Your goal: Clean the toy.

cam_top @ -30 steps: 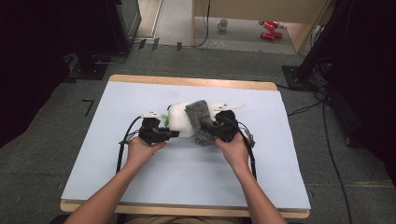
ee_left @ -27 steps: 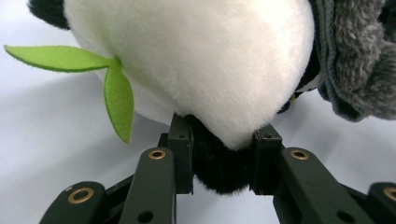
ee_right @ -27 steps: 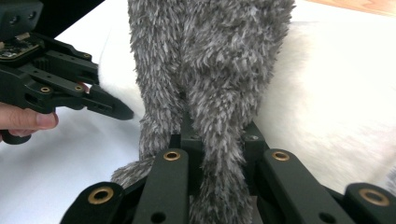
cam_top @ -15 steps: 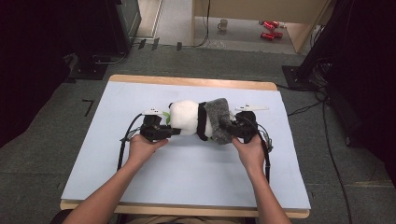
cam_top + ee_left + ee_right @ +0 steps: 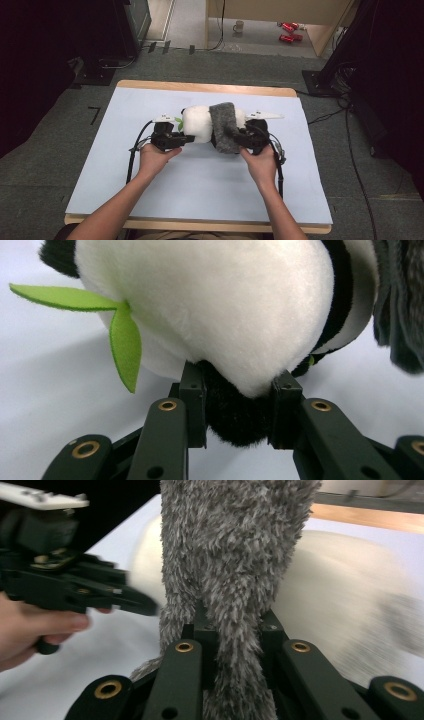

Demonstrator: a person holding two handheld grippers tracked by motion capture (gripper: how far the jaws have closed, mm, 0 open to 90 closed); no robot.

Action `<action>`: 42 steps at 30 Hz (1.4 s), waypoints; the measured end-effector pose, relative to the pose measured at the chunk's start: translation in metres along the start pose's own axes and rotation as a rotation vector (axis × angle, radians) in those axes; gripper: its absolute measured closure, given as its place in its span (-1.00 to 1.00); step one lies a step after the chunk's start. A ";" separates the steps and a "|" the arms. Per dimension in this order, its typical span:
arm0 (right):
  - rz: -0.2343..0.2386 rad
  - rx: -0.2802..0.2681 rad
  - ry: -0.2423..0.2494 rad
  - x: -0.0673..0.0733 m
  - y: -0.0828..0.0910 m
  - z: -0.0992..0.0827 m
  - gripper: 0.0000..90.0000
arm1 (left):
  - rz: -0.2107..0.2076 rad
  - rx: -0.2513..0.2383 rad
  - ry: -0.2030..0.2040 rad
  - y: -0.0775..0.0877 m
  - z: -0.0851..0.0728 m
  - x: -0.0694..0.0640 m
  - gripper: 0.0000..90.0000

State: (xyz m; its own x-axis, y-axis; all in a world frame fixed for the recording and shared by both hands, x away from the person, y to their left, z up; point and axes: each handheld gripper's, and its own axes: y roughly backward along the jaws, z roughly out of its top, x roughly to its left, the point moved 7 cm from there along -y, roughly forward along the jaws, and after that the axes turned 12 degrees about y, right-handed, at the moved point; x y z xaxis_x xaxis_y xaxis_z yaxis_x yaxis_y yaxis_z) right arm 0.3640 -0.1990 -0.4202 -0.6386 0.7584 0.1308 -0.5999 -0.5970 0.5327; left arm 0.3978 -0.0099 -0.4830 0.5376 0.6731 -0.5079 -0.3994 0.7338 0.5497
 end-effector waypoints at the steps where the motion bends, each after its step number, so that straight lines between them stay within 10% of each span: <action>1: 0.019 0.001 0.010 0.009 -0.006 0.001 0.74 | 0.000 -0.002 -0.006 0.000 0.000 -0.002 0.51; 7: 0.055 0.028 0.033 0.033 -0.035 -0.005 0.74 | -0.009 0.005 0.015 0.003 -0.005 -0.008 0.52; 15: 0.006 0.080 0.083 0.016 -0.051 -0.025 0.74 | 0.015 0.026 0.010 0.002 -0.010 0.004 0.52; 23: -0.032 0.108 0.127 0.008 -0.044 -0.030 0.74 | 0.011 0.029 -0.020 -0.001 -0.008 0.015 0.52; 37: -0.174 0.095 0.032 -0.038 0.001 -0.030 0.73 | -0.006 0.030 -0.014 -0.004 -0.005 0.027 0.50; 42: -0.179 0.004 0.001 -0.044 0.023 -0.013 0.73 | -0.026 0.035 -0.020 0.000 -0.006 0.028 0.52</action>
State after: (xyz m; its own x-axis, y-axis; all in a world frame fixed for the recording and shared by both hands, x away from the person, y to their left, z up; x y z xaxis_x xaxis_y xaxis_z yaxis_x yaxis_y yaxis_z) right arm 0.3722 -0.2497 -0.4247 -0.5223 0.8521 0.0330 -0.7019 -0.4516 0.5508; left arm 0.4082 0.0089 -0.5014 0.5623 0.6518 -0.5089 -0.3592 0.7468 0.5597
